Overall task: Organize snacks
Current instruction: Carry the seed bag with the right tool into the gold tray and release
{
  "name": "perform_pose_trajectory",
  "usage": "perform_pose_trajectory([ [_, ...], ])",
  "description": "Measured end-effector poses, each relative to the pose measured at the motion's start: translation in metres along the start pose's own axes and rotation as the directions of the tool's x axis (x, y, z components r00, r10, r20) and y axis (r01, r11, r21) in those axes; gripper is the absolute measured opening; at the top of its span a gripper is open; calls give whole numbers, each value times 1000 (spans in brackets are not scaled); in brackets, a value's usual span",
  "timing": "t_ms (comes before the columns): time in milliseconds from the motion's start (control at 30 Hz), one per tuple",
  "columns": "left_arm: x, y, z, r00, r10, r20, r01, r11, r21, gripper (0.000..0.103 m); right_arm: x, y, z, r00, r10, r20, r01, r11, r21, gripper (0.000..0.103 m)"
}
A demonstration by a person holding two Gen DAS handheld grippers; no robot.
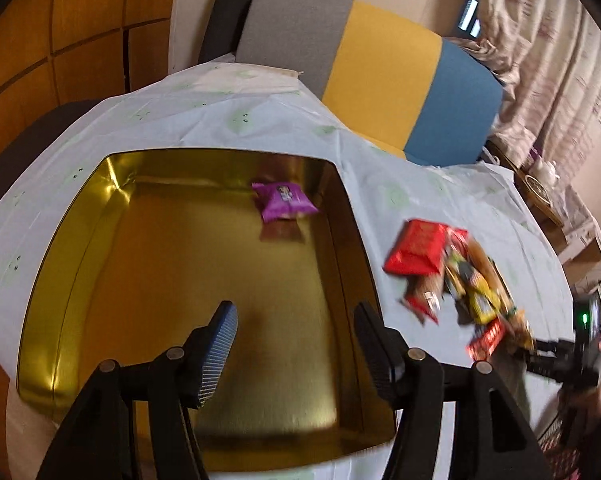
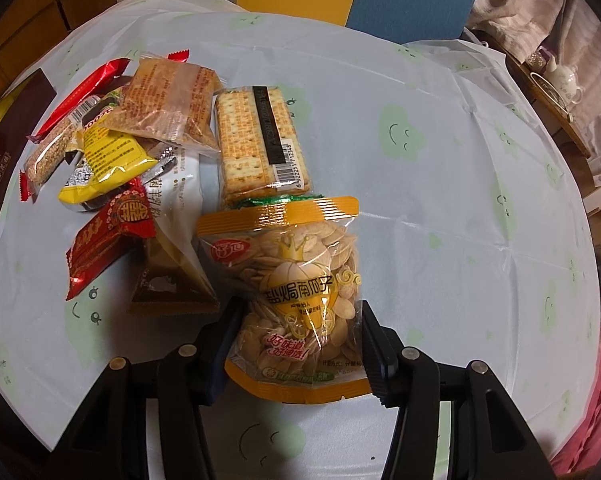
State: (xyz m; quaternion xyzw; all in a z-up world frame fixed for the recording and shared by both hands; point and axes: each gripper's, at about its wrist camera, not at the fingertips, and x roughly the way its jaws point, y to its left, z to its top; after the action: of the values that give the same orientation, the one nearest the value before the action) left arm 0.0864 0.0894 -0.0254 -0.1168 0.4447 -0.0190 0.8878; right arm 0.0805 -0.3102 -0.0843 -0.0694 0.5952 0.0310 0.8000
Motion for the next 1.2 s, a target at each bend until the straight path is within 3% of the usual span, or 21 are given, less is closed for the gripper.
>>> perform_pose_trajectory([
  [133, -8, 2, -18, 1000, -12, -7, 12, 1000, -3, 62, -9, -4, -7, 998, 53, -24, -52, 998, 44, 50],
  [433, -19, 22, -38, 999, 52, 6, -52, 998, -28, 62, -39, 7, -30, 993, 111, 42, -114, 991, 65, 50],
  [600, -26, 37, -40, 996, 86, 22, -85, 994, -66, 62, -58, 34, -35, 973, 210, 96, -213, 977, 29, 50],
  [767, -28, 43, -41, 995, 94, 22, -91, 992, -85, 62, -81, 99, -18, 936, 329, 127, -319, 943, -93, 50],
  [867, -28, 47, -42, 995, 94, 21, -91, 992, -90, 62, -101, 143, -1, 896, 422, 141, -396, 901, -179, 50],
  [1000, -31, 53, -42, 994, 104, 28, -100, 990, -103, 62, -114, 199, 25, 861, 490, 137, -442, 853, -275, 50],
  [1100, -32, 58, -42, 993, 110, 29, -107, 988, -113, 62, -112, 235, 44, 850, 513, 123, -458, 833, -310, 50],
  [1200, -32, 63, -43, 993, 111, 27, -107, 987, -122, 62, -106, 261, 56, 855, 505, 116, -451, 836, -314, 51],
])
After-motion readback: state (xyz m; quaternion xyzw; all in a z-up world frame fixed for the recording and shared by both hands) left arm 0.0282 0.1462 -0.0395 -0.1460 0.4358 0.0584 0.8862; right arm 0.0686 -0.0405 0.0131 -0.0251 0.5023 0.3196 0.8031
